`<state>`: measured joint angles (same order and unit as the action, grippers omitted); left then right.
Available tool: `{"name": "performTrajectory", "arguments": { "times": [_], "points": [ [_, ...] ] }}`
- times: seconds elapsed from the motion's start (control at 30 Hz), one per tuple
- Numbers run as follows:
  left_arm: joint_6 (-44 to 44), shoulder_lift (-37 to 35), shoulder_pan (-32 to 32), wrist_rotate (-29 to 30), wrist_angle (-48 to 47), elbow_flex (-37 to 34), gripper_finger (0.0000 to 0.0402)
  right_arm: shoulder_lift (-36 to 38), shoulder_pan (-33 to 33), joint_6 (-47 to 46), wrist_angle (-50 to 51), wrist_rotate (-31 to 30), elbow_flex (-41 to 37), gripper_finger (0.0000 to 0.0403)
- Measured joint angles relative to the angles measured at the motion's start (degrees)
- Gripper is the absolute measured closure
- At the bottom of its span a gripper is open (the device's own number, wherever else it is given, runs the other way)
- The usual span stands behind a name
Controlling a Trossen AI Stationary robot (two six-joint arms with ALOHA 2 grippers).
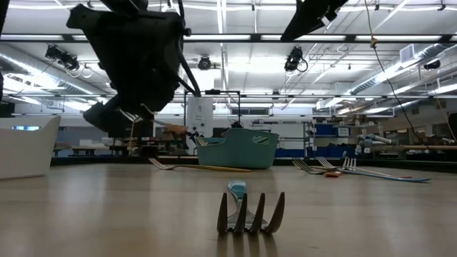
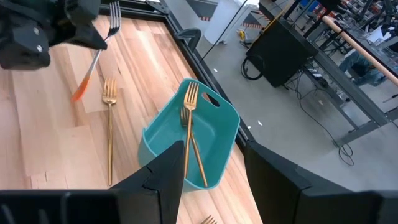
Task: Sort silverware by color (type)
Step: Put the orange fork into the white bin
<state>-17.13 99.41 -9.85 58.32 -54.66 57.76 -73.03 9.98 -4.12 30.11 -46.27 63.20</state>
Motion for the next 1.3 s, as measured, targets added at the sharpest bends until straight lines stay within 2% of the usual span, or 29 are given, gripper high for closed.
{"name": "performTrajectory", "arguments": {
  "times": [0.23,0.63,0.9,1.3],
  "points": [
    [5.4,-3.1,-3.2,0.4,-2.7,0.0,0.0386,0.0,0.0,0.0,0.0,0.0,0.0,0.0230],
    [21.6,-8.6,-9.6,0.4,-13.9,0.3,0.0386,0.0,0.0,0.0,0.0,0.0,0.0,0.0230],
    [34.6,-8.5,-13.7,0.2,-25.1,8.6,0.0386,0.0,0.0,0.8,-1.7,0.3,0.0,0.0230],
    [51.8,-8.5,-21.9,-8.6,-31.4,16.0,0.0386,0.0,0.0,5.9,-6.3,0.9,0.0,0.0230]
  ]
}}
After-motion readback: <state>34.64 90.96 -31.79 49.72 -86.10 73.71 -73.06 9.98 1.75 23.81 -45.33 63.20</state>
